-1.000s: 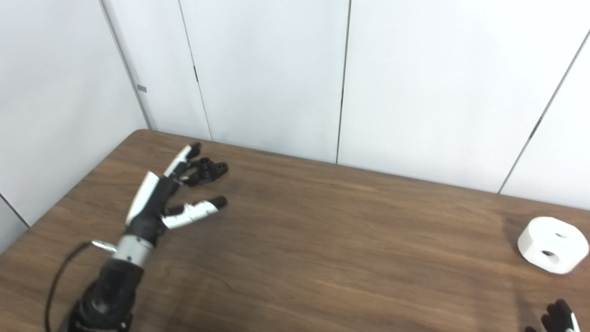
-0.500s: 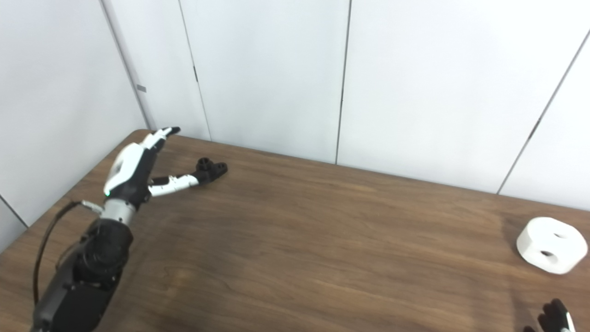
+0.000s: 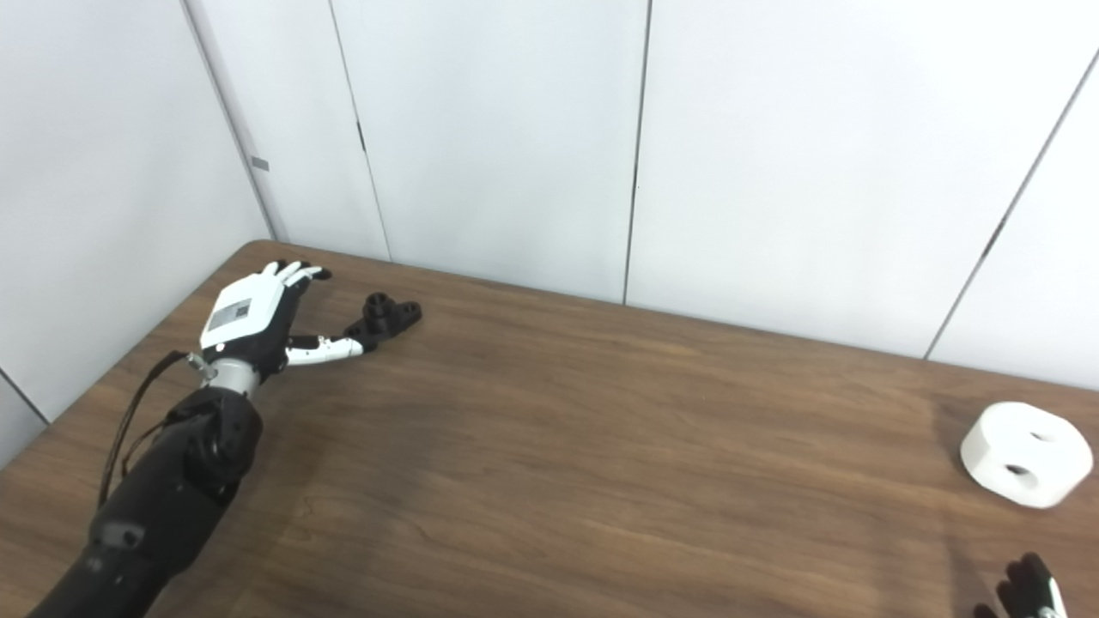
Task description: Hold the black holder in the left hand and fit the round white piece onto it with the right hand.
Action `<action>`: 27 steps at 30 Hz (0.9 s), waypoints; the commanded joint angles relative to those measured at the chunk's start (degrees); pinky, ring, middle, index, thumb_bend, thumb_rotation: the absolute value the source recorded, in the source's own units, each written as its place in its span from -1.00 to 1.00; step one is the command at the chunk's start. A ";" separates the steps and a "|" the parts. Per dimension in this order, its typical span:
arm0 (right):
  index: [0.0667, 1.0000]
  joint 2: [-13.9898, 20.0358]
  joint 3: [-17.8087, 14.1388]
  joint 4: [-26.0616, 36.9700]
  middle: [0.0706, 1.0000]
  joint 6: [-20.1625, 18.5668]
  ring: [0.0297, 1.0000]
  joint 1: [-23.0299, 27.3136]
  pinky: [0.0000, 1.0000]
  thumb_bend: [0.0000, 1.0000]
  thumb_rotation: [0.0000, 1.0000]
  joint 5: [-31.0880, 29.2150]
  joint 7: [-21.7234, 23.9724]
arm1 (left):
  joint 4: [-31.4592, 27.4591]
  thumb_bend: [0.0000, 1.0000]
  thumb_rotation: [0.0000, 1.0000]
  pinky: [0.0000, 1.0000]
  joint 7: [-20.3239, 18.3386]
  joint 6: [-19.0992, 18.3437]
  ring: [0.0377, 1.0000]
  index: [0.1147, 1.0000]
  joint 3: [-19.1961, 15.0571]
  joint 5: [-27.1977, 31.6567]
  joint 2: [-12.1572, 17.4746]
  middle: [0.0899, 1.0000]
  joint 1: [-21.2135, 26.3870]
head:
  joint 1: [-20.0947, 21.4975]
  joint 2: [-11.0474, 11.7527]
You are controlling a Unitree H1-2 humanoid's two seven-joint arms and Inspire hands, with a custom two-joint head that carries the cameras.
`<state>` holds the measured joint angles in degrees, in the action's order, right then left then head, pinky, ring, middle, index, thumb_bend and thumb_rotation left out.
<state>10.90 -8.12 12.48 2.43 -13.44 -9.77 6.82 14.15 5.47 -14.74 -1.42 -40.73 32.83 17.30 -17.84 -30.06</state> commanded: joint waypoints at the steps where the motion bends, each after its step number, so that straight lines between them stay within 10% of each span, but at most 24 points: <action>1: 1.00 0.15 0.43 1.02 1.00 -1.08 1.00 -0.36 1.00 0.34 1.00 0.35 0.08 | 0.82 1.00 0.26 1.00 0.42 -0.42 1.00 0.69 0.01 0.16 1.74 0.91 3.69 | 0.12 -0.07; 27: 1.00 0.11 0.87 2.26 1.00 -1.52 1.00 -1.09 1.00 0.30 1.00 0.68 -0.23 | 12.69 1.00 0.14 1.00 -2.28 -1.66 1.00 0.51 6.06 3.51 2.33 0.86 10.97 | 1.14 -0.77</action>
<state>10.88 -7.39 13.94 1.28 -14.02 -9.30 6.54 27.27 2.19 -16.45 4.69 -36.34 32.85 25.24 -16.70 -30.76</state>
